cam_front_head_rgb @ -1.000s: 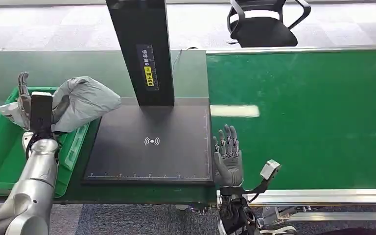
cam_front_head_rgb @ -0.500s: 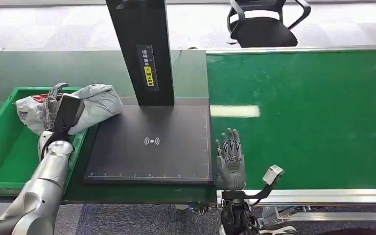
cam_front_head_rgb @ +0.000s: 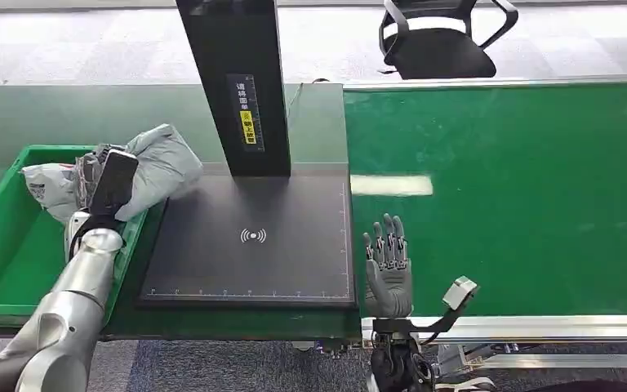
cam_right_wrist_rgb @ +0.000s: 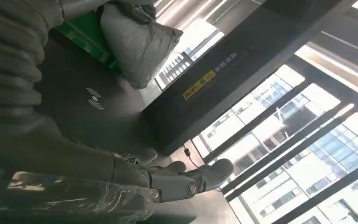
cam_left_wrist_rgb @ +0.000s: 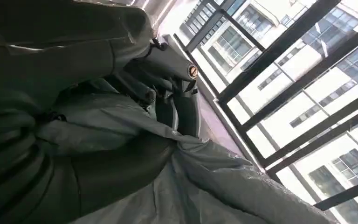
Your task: Moved the parcel from conveyor to table for the left to box.
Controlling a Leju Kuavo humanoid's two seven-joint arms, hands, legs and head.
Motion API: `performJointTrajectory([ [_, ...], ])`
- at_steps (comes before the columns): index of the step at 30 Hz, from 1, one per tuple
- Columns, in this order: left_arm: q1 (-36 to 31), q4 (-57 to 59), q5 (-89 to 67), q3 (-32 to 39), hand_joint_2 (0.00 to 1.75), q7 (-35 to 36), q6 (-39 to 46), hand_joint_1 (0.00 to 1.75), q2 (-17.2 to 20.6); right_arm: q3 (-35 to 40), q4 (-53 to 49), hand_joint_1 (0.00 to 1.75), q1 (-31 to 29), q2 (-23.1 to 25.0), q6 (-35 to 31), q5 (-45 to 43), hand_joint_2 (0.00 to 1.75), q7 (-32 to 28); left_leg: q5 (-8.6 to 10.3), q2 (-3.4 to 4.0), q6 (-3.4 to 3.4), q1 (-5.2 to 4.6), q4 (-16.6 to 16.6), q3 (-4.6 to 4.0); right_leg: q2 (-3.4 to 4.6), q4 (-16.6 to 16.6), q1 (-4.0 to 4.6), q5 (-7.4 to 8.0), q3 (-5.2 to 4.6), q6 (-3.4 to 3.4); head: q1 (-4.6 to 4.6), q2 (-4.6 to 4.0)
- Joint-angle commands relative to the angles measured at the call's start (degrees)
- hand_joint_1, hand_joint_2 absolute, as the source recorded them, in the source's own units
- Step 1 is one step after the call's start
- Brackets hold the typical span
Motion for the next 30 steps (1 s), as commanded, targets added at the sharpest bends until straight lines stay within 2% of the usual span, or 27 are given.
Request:
performJointTrajectory([
  [1,-5.88,2.52,2.49,3.94,1.75,-0.21,0.2,1.75,2.93,-1.78,-0.36,0.0,-0.85,-0.87,0.31,0.23,1.75,0.79,0.0,-0.08,0.08,0.07,0.04,-0.05,-0.09,-0.01,0.11,0.01,-0.01,-0.17,0.0,0.0],
  [11,-11.72,3.95,2.57,8.69,1.75,5.47,0.96,1.75,11.25,-2.34,-1.67,0.0,-0.74,-0.79,0.4,0.49,1.75,1.23,-0.04,0.12,0.11,0.18,0.07,-0.03,0.01,0.03,0.23,0.0,-0.06,-0.27,0.0,0.0],
  [15,-12.49,4.81,1.78,10.67,1.75,7.05,0.76,1.75,13.05,-2.49,-2.57,0.0,-0.35,-0.79,0.11,0.35,1.75,1.54,-0.02,0.15,0.1,0.18,0.02,0.0,0.04,0.01,0.22,-0.01,-0.04,-0.24,-0.02,0.0],
  [22,-8.21,6.5,0.8,15.23,1.75,8.11,2.53,1.75,15.17,-2.81,-4.39,0.0,0.83,-0.79,-0.14,0.05,1.75,2.08,-0.01,0.17,0.09,0.12,-0.06,0.06,0.07,-0.03,0.15,-0.01,0.0,-0.17,0.02,0.0],
  [24,-5.2,6.36,1.36,17.31,1.75,6.18,1.79,1.75,14.71,-1.87,-6.66,0.0,2.02,-0.79,-0.07,-1.21,1.75,2.6,-0.01,0.18,0.11,0.09,-0.14,0.15,0.09,-0.07,0.13,-0.02,0.07,-0.2,-0.02,0.0],
  [25,-4.29,6.55,1.24,17.36,1.75,5.74,0.39,1.57,14.49,-1.73,-7.12,0.0,2.23,-0.79,-0.26,-1.32,1.75,2.73,-0.01,0.15,0.08,0.08,-0.11,0.11,0.08,-0.05,0.12,-0.02,0.05,-0.15,0.02,0.0],
  [26,-3.06,6.26,1.19,17.83,1.75,4.77,-0.08,0.16,13.94,-1.7,-7.55,0.0,2.42,-0.79,-0.49,-1.4,1.75,2.85,0.0,0.1,0.12,0.1,-0.17,0.19,0.03,-0.13,0.15,-0.02,0.14,-0.22,0.0,0.0],
  [27,-2.18,6.11,1.14,18.16,1.75,3.99,0.26,0.16,13.33,-1.76,-7.62,0.0,2.44,-0.79,-0.62,-1.41,1.75,2.89,0.0,0.08,0.1,0.06,-0.13,0.12,0.03,-0.07,0.1,-0.04,0.08,-0.17,-0.02,0.0],
  [28,-1.83,6.01,0.97,18.25,1.75,3.33,-0.14,0.0,12.97,-1.84,-7.57,0.0,2.4,-0.79,-0.74,-1.41,1.75,2.89,0.01,0.09,0.15,0.09,-0.24,0.26,0.04,-0.19,0.14,-0.01,0.21,-0.26,0.0,0.0],
  [30,-0.82,4.84,1.09,18.84,1.75,0.92,-2.22,0.0,11.42,-2.02,-7.35,0.0,2.25,-0.79,-1.17,-1.4,1.75,2.91,0.04,-0.01,0.21,0.15,-0.32,0.36,-0.06,-0.31,0.24,0.02,0.37,-0.4,0.02,0.0],
])
